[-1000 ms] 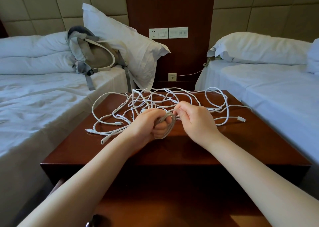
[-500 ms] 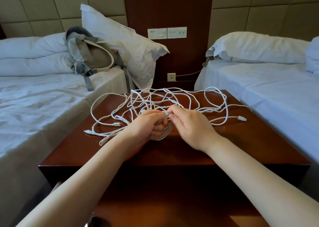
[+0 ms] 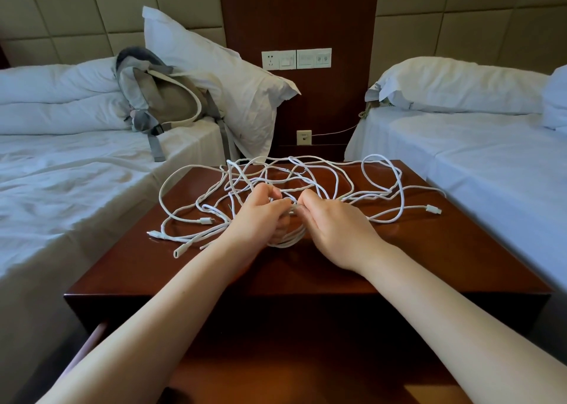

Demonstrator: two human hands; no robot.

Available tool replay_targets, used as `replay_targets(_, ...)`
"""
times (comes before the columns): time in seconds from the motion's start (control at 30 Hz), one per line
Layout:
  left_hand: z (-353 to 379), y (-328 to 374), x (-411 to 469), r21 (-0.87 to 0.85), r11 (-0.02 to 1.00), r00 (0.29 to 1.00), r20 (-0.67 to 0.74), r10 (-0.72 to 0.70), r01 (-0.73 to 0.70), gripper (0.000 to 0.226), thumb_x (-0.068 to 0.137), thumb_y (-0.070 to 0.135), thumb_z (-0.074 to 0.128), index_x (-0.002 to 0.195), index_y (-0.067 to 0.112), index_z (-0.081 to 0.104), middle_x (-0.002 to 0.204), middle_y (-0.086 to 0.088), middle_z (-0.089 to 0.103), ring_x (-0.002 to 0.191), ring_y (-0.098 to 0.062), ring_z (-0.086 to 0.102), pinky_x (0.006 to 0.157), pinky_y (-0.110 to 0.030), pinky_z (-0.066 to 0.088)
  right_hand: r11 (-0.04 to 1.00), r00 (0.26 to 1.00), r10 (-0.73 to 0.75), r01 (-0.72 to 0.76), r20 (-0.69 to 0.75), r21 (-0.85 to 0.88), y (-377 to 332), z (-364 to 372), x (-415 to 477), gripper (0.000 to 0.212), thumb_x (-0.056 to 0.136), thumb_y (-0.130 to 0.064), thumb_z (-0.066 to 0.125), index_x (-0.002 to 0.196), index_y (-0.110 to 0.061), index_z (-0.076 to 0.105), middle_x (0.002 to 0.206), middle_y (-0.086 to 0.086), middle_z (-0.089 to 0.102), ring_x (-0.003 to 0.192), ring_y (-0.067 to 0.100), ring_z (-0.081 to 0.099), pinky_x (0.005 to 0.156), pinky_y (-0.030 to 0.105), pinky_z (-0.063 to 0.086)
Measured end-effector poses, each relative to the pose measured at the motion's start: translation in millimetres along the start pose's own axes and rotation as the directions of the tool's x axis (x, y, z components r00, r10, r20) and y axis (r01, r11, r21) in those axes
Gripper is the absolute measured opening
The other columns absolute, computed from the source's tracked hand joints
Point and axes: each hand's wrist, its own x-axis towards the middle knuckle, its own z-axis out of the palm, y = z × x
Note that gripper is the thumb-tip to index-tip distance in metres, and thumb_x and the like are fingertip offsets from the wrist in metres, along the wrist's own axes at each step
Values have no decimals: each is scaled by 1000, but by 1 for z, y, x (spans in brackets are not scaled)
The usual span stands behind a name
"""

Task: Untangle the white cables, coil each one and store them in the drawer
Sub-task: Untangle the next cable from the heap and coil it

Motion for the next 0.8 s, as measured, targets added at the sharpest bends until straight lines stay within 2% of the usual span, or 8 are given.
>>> replay_targets(0.1, 0, -3, 1, 10, 999, 995, -80, 52, -52, 9, 92, 7, 45, 84, 12, 42, 43, 2, 47, 46, -16, 40, 51, -29, 33, 1000, 999, 1, -1, -39, -2, 2, 2, 1, 18, 102, -31, 30, 92, -19, 39, 69, -4, 52, 61, 21, 51, 55, 34, 33)
replay_targets(0.23, 2, -1, -2, -44, 987, 983, -114, 146, -152, 10, 93, 14, 51, 83, 17, 51, 57, 1, 57, 59, -18, 52, 62, -41, 46, 989, 990, 57, -38, -128, 142, 7, 2, 3, 20, 102, -27, 33, 89, -15, 44, 62, -7, 46, 57, 18, 48, 54, 35, 36)
replay_targets(0.27, 1, 0, -4, -10, 981, 976, -102, 191, -193, 8, 93, 17, 52, 85, 18, 53, 64, 1, 59, 65, -17, 55, 67, -42, 48, 980, 986, 83, -54, -145, 193, 9, 1, 4, 20, 102, -26, 34, 87, -15, 44, 60, -8, 45, 56, 15, 46, 54, 35, 35)
replay_targets(0.33, -3, 0, -8, 242, 917, 941, -37, 336, -317, 3, 93, 23, 53, 92, 20, 55, 79, 3, 62, 75, -12, 58, 75, -28, 48, 949, 976, 138, -81, -169, 305, 10, -1, 5, 21, 102, -25, 35, 85, -16, 45, 58, -9, 45, 53, 10, 44, 54, 35, 36)
replay_targets(0.37, -4, -1, -9, 377, 850, 920, 13, 391, -367, 6, 94, 24, 52, 94, 19, 55, 82, 3, 61, 77, -10, 57, 72, -22, 46, 930, 970, 162, -89, -180, 358, 10, -2, 5, 22, 102, -25, 35, 85, -16, 46, 58, -9, 45, 52, 9, 44, 54, 35, 37)
replay_targets(0.47, -2, -3, -10, 542, 736, 894, 66, 443, -405, 20, 98, 26, 43, 79, 22, 45, 72, -1, 57, 66, -13, 53, 64, -29, 42, 894, 961, 204, -105, -187, 436, 8, -2, 6, 27, 102, -25, 34, 84, -11, 47, 57, -6, 44, 51, 12, 43, 55, 40, 39)
replay_targets(0.6, 4, -6, -10, 549, 696, 835, 8, 550, -463, 29, 99, 25, 39, 70, 25, 35, 57, 3, 47, 51, -16, 47, 55, -33, 39, 872, 956, 237, -130, -173, 472, 6, -1, 8, 28, 102, -25, 34, 79, -16, 45, 57, -6, 44, 51, 8, 41, 54, 32, 36)
replay_targets(0.8, 0, -9, -6, 546, 670, 734, -139, 664, -503, 32, 96, 25, 38, 65, 24, 37, 56, 10, 38, 56, -5, 43, 53, -20, 33, 808, 944, 278, -131, -176, 575, -11, 5, 10, 28, 101, -24, 35, 75, -21, 44, 61, -4, 45, 53, 4, 40, 54, 23, 33)
